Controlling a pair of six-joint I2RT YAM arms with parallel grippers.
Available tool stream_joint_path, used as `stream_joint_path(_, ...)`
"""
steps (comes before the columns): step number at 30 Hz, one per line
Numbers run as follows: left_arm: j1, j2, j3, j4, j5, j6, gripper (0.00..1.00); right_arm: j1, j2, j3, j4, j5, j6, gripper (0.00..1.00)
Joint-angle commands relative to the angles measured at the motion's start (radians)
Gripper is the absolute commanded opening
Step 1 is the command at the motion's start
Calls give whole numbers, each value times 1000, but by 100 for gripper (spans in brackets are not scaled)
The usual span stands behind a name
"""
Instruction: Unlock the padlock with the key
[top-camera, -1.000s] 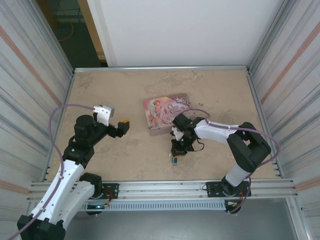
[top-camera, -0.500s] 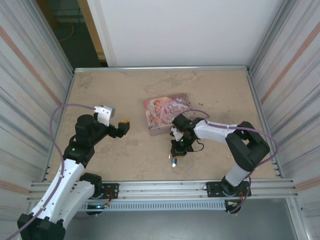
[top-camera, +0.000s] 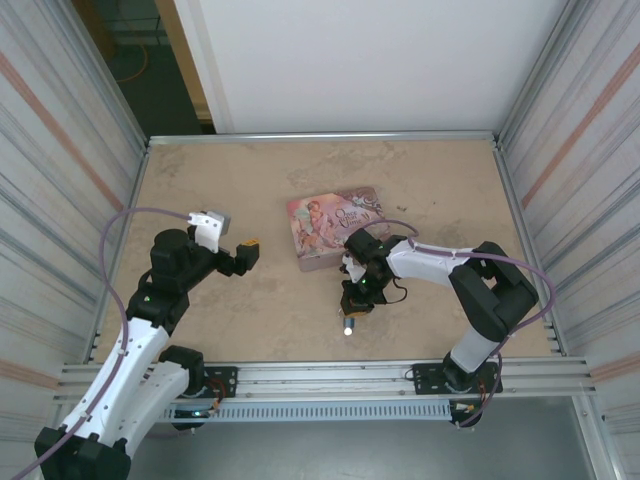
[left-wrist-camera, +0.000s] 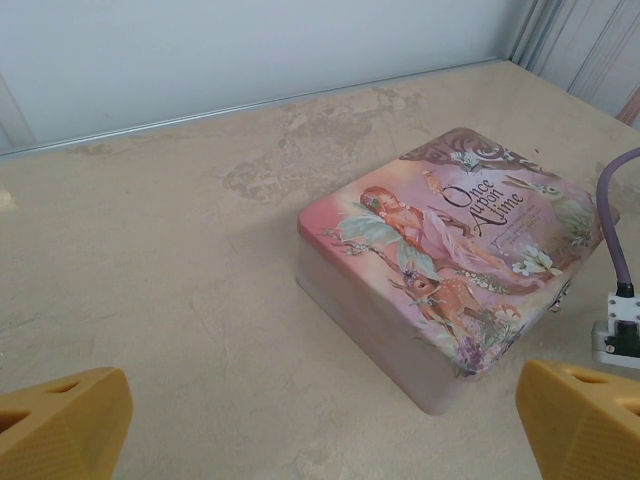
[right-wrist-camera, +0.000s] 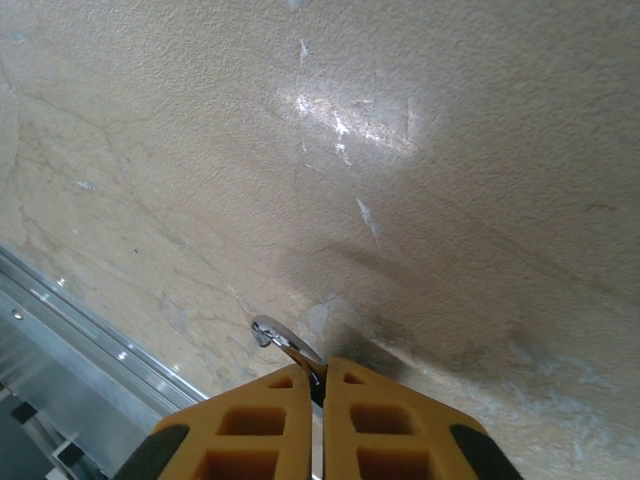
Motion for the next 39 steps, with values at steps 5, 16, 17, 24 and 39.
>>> stream_joint_path(5,8,-4,18,2,-8,15,99,9,-49,-15,-33,69,11,26)
stream_joint_path(16,8,-40,17,6,-5,7,99,9,-199,-38,-59,163,33,47)
stream_joint_path(17,8,-44,16,6,-6,7,99,10,-212,-39,-62,172,35,48)
stream_joint_path(24,8,-67,11,7,-11,2,99,9,-287,-23,-69,225,26,54)
stream_joint_path(39,8,-74,9,1,-23,-5,99,-14,-387,-1,-46,366,-13,67)
